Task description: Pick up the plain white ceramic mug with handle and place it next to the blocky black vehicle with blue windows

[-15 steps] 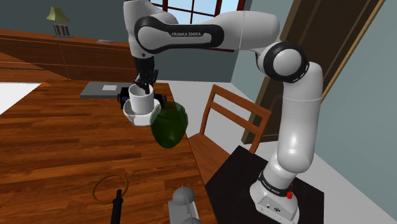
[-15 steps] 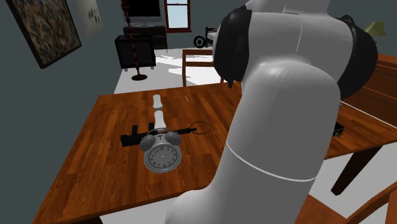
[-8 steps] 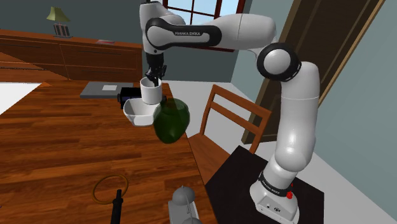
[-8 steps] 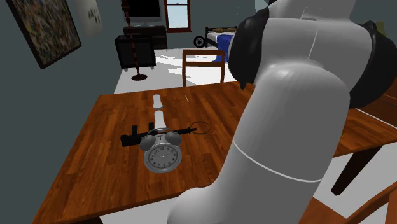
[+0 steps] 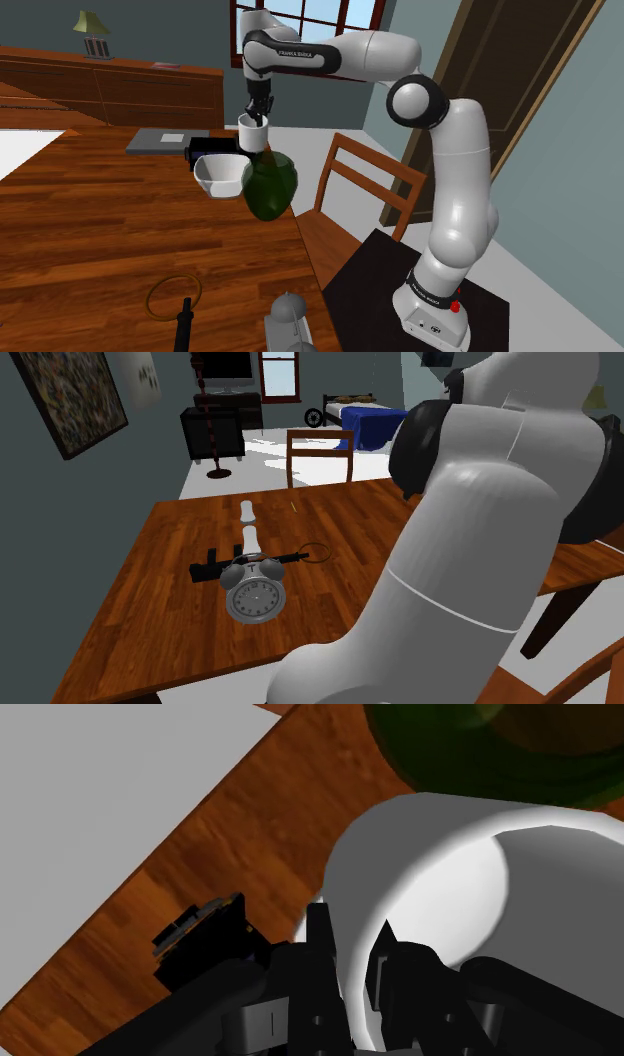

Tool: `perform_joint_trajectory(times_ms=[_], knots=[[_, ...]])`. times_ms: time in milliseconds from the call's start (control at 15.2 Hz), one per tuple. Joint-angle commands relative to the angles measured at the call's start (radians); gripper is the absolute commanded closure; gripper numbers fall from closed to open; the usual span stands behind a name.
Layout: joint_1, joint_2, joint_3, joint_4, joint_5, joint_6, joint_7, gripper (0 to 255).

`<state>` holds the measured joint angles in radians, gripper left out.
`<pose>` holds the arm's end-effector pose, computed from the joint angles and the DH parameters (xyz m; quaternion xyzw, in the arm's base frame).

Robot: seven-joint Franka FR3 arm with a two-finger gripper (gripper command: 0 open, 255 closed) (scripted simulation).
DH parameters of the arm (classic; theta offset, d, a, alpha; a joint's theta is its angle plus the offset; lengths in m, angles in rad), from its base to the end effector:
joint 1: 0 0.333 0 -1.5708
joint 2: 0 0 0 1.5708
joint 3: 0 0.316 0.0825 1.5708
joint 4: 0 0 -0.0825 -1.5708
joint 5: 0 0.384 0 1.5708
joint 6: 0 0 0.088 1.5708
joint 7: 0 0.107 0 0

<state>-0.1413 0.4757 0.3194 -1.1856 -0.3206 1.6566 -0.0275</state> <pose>0.6933 0.0403 0.5290 0.9913 0.0974 0.0139 0.0869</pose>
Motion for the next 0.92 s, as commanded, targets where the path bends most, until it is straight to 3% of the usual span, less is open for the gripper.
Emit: perform_joint_trajectory(times_ms=[0, 396, 858], knots=[[-0.015, 0.046, -0.013, 0.073, -0.006, -0.019, -0.041, 255], [-0.037, 0.234, -0.05, 0.383, -0.026, -0.118, -0.164, 255], [-0.068, 0.18, -0.043, 0.194, -0.019, 0.011, -0.135, 255]])
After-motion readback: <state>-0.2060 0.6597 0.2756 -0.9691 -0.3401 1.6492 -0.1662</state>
